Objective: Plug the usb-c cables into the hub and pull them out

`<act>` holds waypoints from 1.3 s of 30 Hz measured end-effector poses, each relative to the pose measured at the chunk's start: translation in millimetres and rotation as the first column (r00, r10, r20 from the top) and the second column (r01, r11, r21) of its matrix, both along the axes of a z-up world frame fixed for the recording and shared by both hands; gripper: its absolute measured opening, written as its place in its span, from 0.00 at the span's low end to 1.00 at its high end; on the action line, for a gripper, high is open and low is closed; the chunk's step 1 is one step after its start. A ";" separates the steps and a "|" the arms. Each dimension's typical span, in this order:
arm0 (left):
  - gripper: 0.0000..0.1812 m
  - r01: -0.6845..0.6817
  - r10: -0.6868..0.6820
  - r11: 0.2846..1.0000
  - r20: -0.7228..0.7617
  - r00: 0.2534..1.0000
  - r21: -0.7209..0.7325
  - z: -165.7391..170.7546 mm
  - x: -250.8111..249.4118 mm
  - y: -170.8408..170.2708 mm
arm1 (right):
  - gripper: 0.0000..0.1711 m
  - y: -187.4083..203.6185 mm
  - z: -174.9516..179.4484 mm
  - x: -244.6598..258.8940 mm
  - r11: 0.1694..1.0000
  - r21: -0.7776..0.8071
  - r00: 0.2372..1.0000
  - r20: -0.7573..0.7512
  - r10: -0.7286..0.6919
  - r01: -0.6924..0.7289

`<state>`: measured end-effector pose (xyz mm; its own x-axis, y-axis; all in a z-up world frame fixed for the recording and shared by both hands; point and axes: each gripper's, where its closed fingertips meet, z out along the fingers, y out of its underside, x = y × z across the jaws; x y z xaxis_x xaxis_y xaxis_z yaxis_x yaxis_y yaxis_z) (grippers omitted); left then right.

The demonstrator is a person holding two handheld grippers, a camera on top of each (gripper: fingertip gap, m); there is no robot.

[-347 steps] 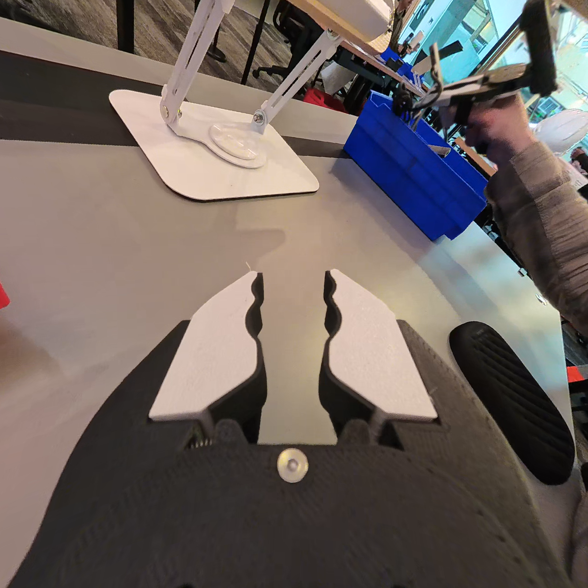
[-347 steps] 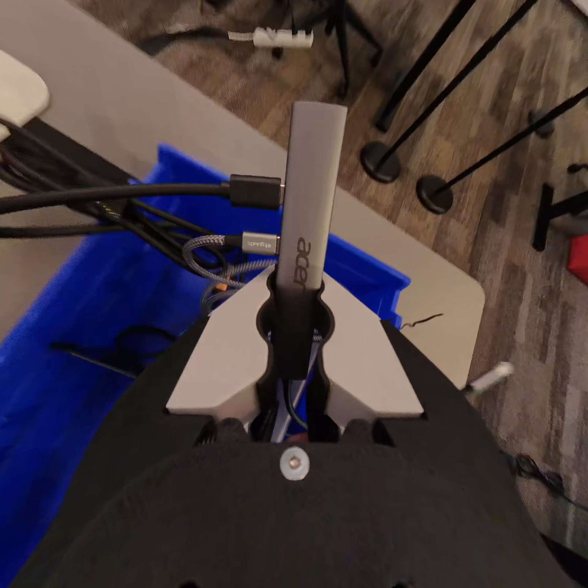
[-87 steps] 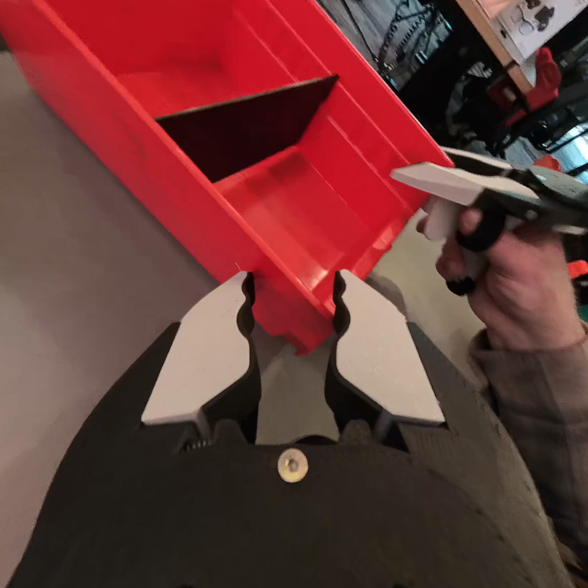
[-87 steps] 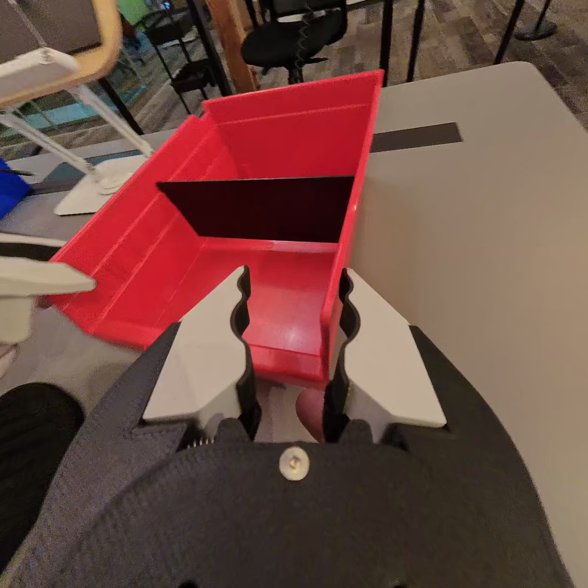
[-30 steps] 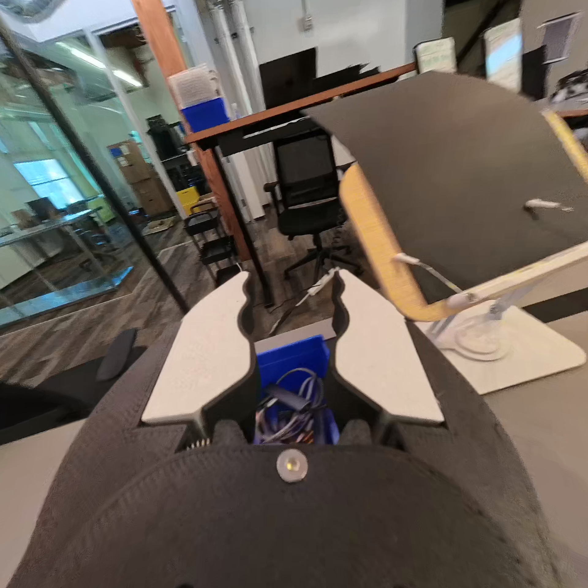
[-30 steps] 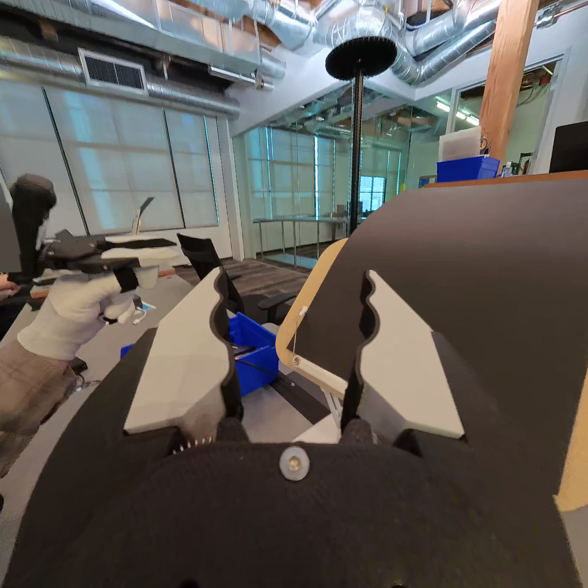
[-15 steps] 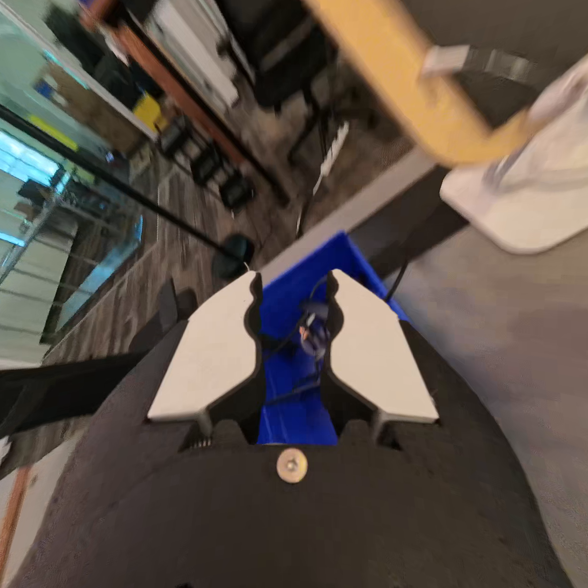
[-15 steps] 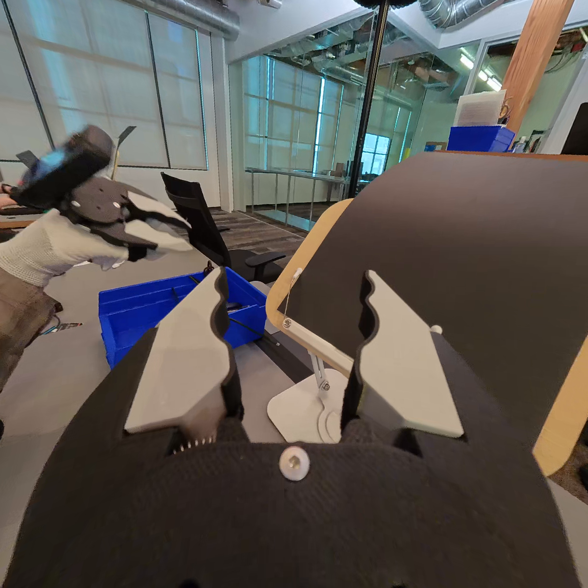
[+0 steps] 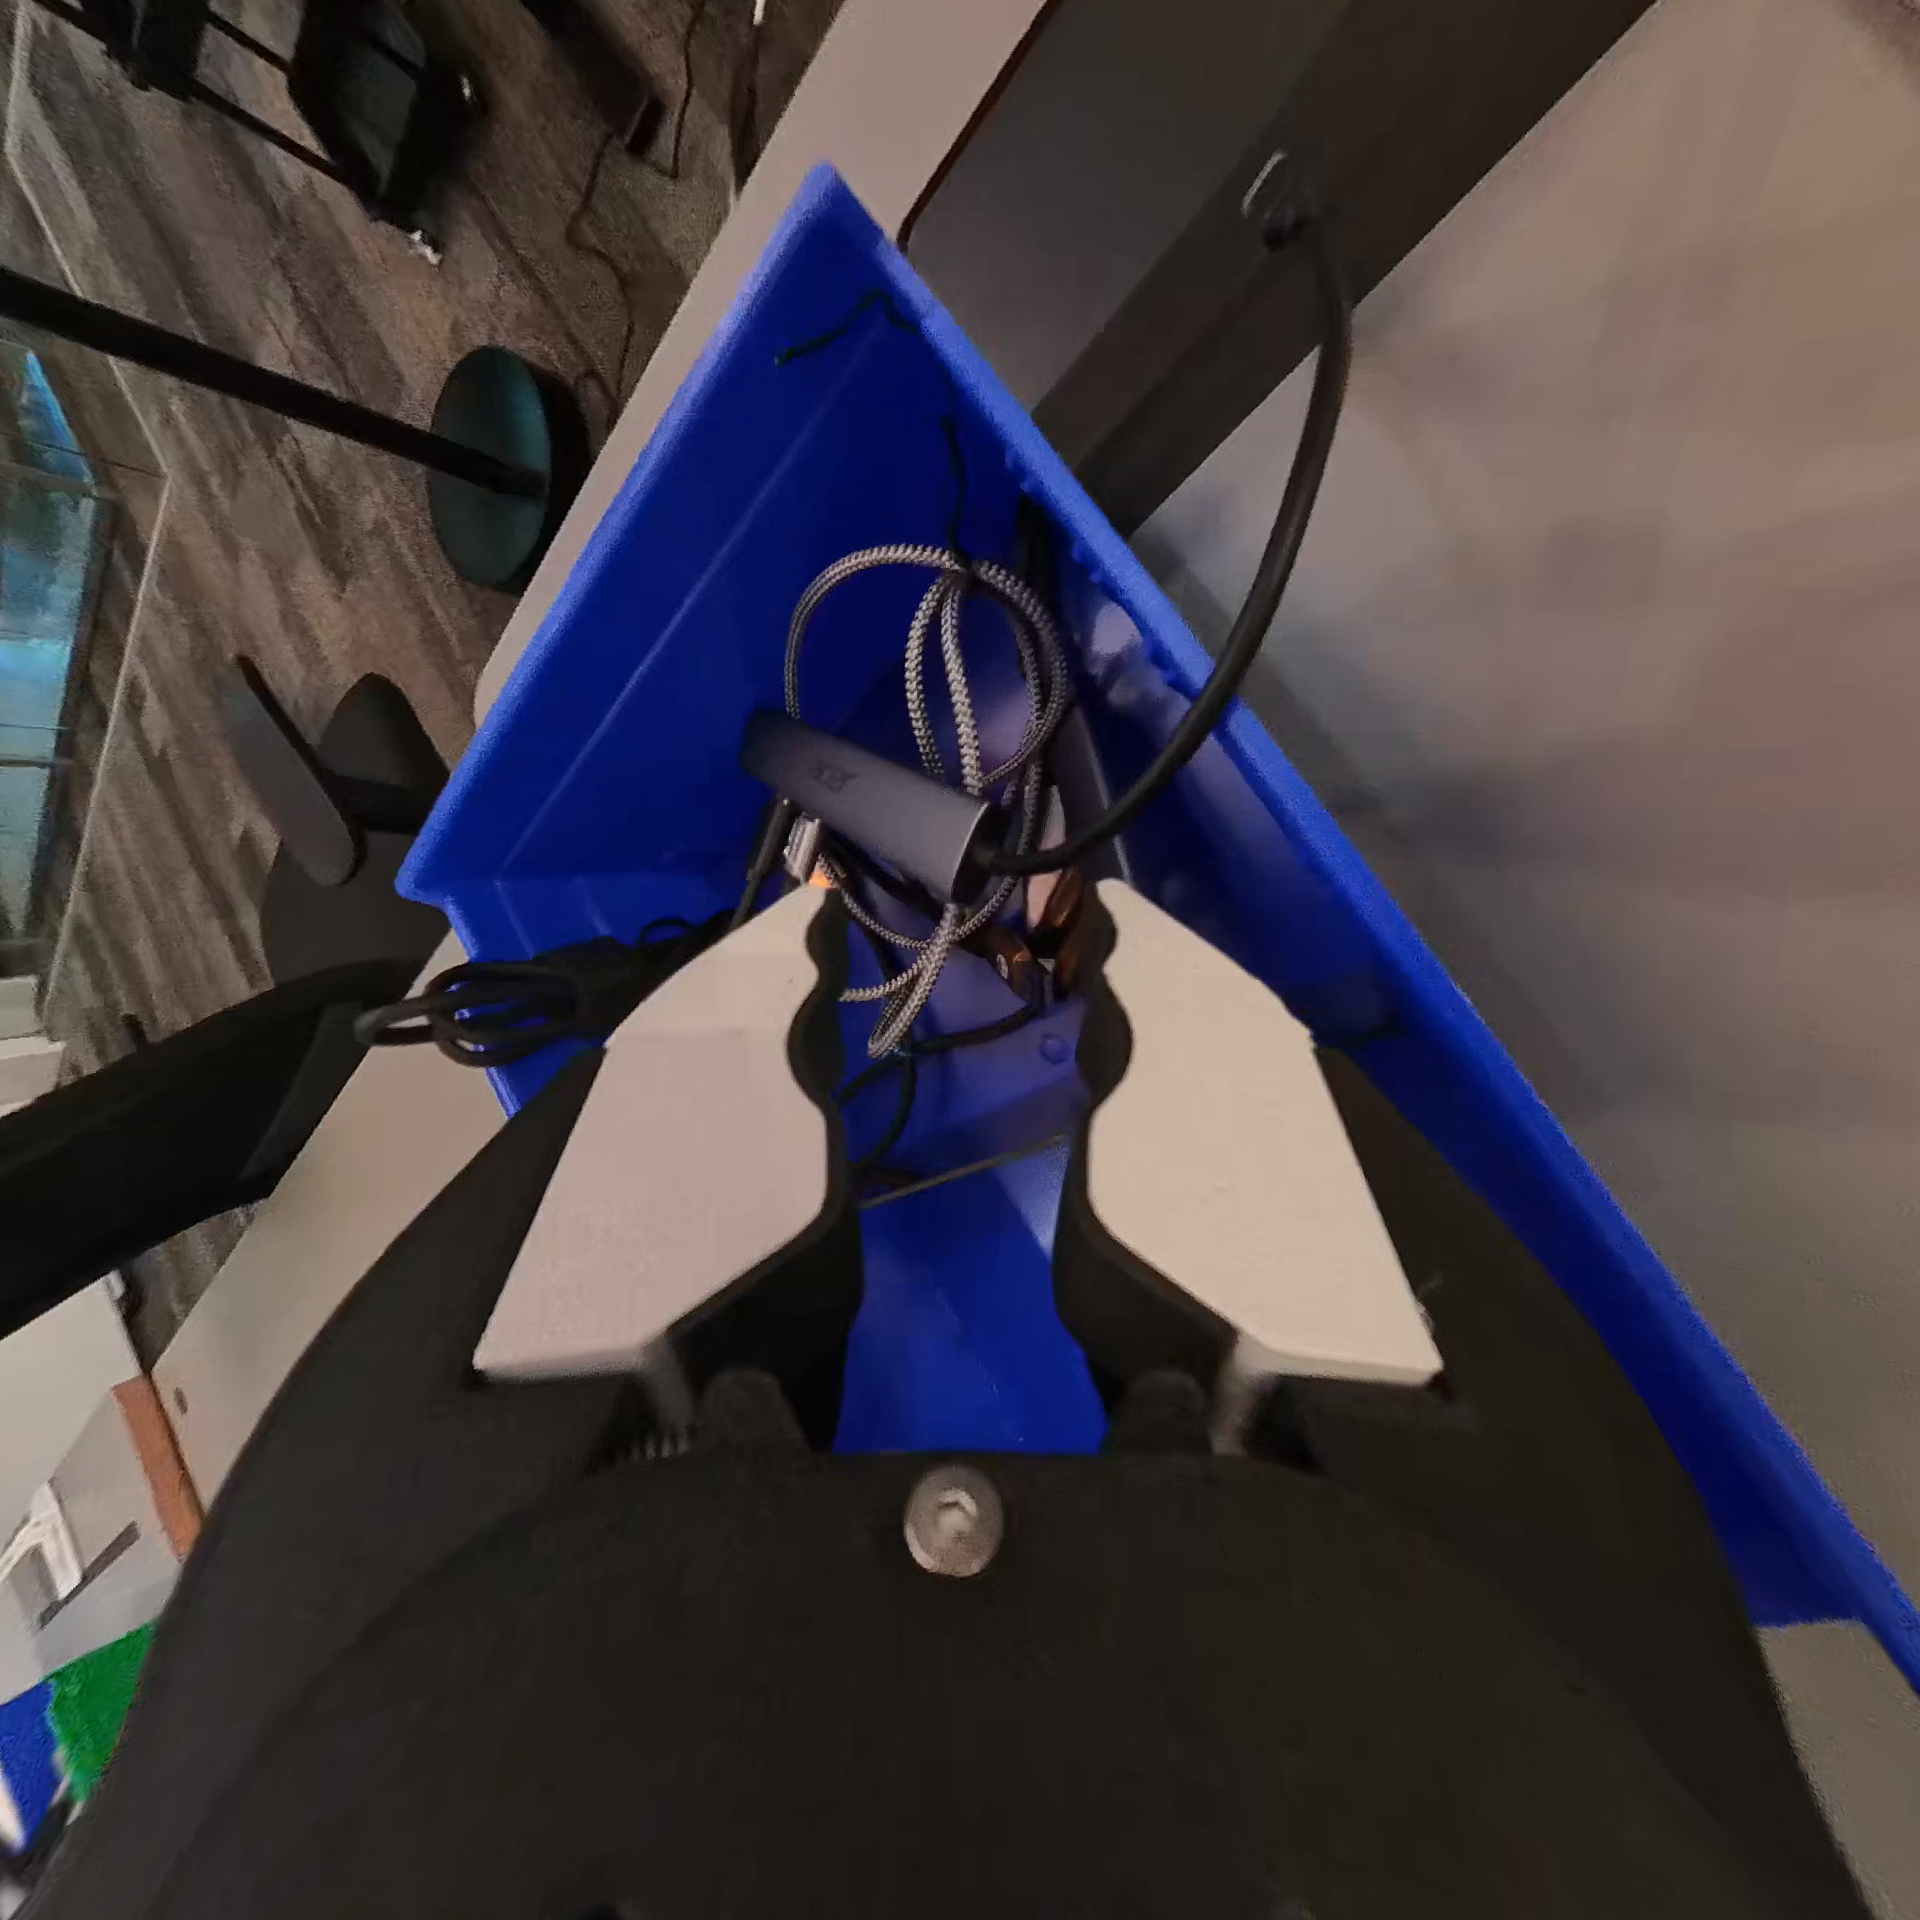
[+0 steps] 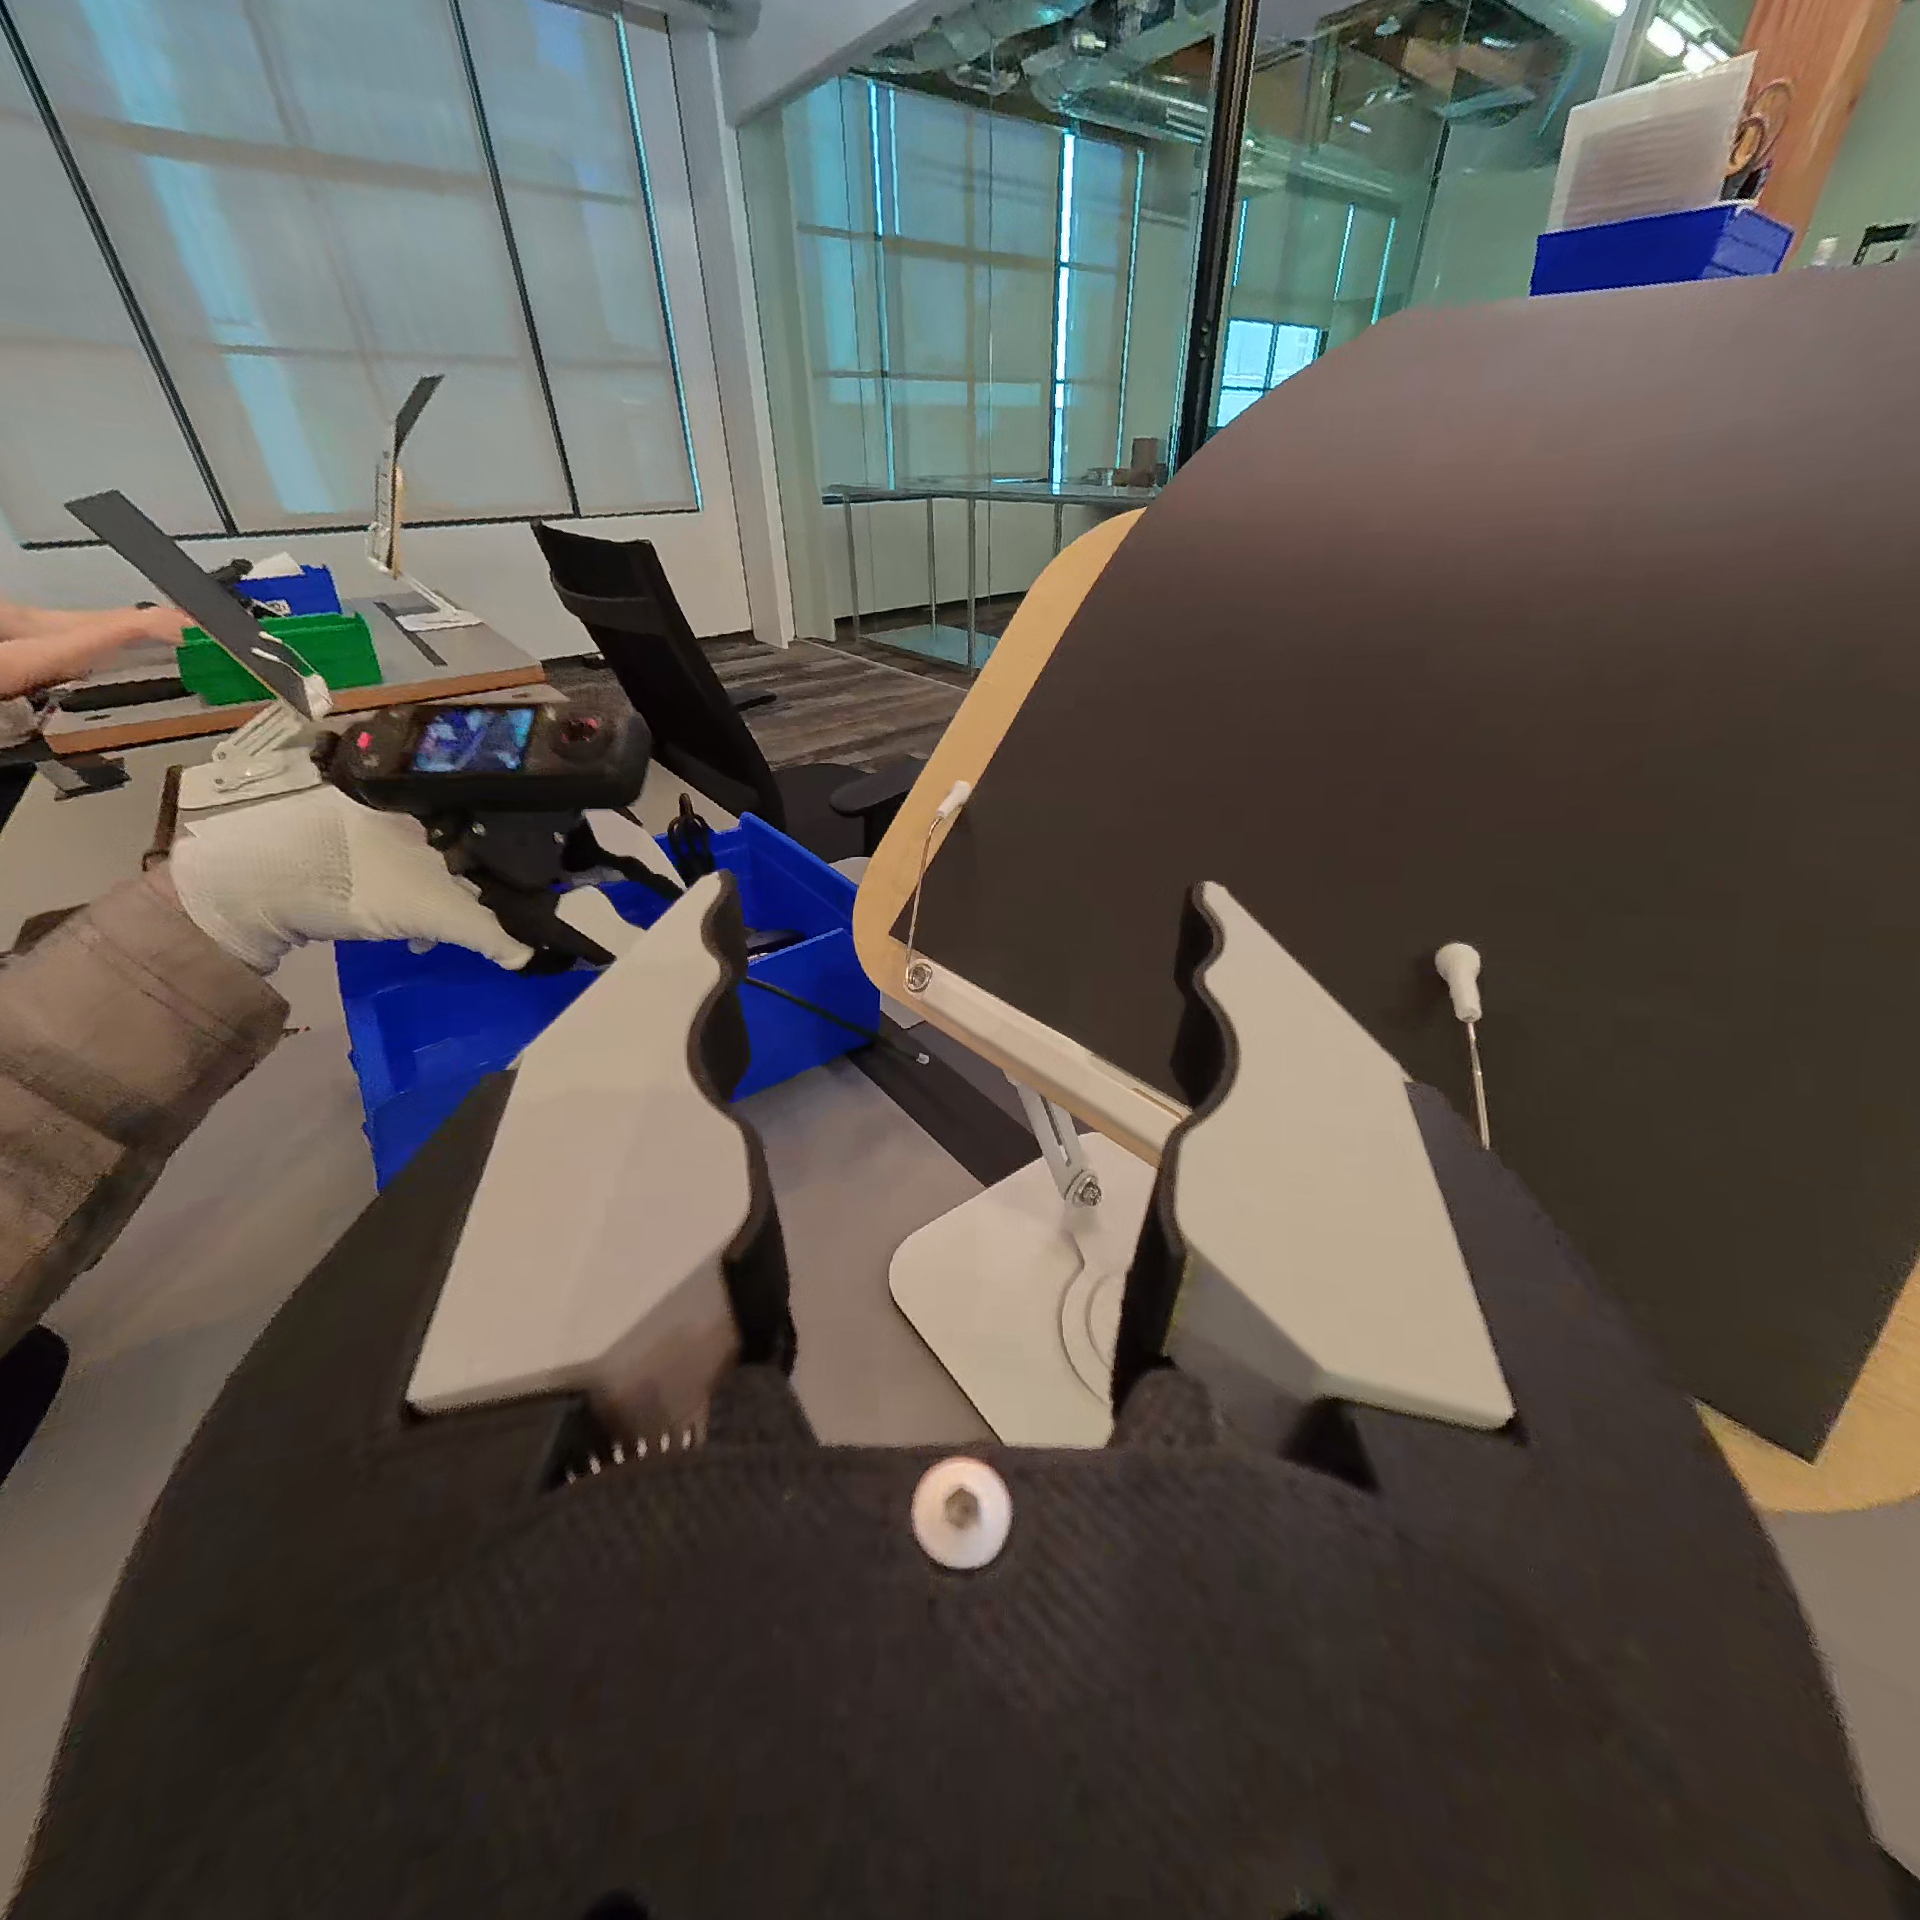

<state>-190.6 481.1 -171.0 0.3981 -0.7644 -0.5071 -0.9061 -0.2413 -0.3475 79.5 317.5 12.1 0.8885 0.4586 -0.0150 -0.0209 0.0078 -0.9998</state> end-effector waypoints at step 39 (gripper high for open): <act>0.06 -0.216 -0.159 0.951 0.951 0.266 0.219 206.5 -37.4 -4.9 | 0.44 -2.3 -13.1 -64.7 0.988 0.018 0.981 0.123 0.151 -0.154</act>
<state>-228.0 476.1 35.5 0.7475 -0.6567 0.1000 0.1379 0.0061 -0.9904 14.8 315.2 -1.0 0.8026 0.5877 0.1027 0.0973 0.0409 -0.9944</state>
